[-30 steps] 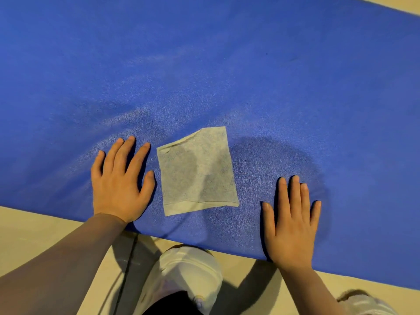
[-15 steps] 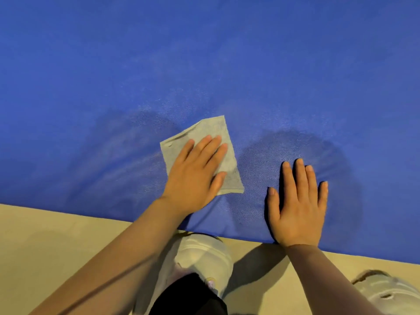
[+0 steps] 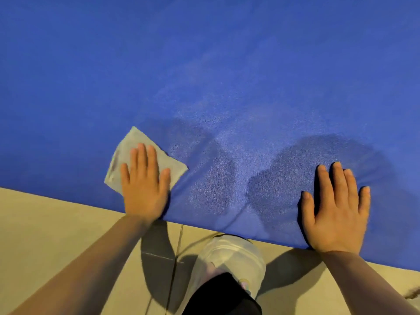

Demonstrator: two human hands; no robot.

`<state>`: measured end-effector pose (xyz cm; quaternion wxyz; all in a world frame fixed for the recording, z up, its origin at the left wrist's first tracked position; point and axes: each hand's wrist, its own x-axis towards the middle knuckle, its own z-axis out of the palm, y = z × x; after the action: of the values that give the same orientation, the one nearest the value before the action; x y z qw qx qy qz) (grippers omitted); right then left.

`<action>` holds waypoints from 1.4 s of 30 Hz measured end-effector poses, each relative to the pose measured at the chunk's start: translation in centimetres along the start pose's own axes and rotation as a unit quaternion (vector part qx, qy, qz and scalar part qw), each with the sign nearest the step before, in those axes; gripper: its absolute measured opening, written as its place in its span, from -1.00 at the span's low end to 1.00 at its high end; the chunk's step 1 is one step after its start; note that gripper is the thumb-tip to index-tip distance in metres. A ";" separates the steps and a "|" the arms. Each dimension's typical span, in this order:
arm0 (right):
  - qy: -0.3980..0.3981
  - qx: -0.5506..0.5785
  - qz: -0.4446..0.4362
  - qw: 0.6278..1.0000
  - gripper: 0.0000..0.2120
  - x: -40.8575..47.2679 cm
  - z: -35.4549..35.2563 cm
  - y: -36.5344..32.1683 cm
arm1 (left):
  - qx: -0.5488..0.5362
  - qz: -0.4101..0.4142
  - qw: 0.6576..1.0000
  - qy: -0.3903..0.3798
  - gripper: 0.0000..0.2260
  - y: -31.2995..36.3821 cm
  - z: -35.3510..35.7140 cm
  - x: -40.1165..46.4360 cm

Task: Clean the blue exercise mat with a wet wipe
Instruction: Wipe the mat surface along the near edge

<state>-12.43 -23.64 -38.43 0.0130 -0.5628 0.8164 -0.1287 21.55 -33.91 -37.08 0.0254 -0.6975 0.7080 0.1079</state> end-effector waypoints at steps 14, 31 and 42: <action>0.006 0.011 -0.008 1.000 -0.44 -0.2 0.0 0.2 | 0.055 0.472 0.878 -0.064 -0.50 5.3 1.3 -2.1; -0.082 0.072 0.026 0.994 -0.43 0.6 -1.0 -0.1 | 0.127 0.537 0.833 -0.041 -0.39 1.9 0.1 -0.8; -0.334 -0.030 -0.033 0.941 -0.53 5.7 -10.0 8.9 | 0.075 0.481 0.873 -0.016 -0.42 23.2 4.3 1.7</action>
<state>-24.34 -23.99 -30.03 0.2641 -0.5999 0.7497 0.0913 -1.99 -34.71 -38.92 0.0342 -0.2644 0.9616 0.0645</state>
